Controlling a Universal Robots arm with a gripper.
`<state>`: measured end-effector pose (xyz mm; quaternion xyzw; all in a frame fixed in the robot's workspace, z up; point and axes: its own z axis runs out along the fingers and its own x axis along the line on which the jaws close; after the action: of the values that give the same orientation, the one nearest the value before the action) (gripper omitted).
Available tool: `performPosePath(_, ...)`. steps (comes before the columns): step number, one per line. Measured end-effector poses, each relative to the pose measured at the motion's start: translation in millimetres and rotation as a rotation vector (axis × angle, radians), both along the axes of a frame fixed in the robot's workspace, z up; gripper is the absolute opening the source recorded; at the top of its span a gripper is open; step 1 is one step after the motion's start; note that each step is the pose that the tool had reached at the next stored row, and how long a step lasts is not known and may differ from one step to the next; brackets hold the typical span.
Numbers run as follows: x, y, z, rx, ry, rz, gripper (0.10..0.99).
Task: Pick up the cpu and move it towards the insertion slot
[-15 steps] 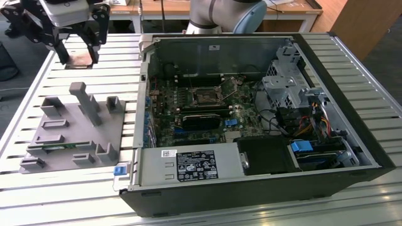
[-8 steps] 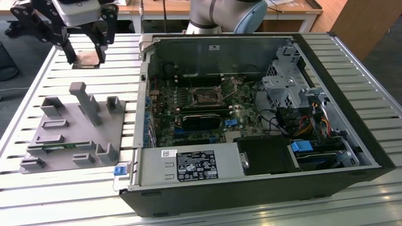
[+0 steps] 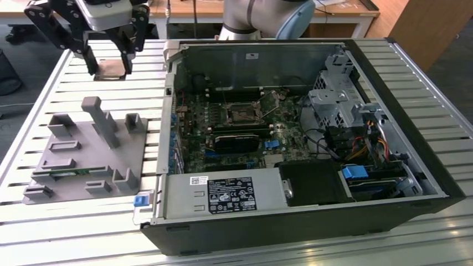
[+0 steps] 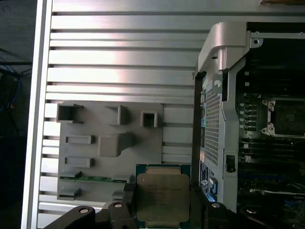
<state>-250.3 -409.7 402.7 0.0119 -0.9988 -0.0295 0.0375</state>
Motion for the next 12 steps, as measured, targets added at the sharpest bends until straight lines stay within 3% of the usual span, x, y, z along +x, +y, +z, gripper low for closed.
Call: performPosePath(12, 22.5, 0.0, 0.3, 0.0, 0.009, 0.0, 0.541)
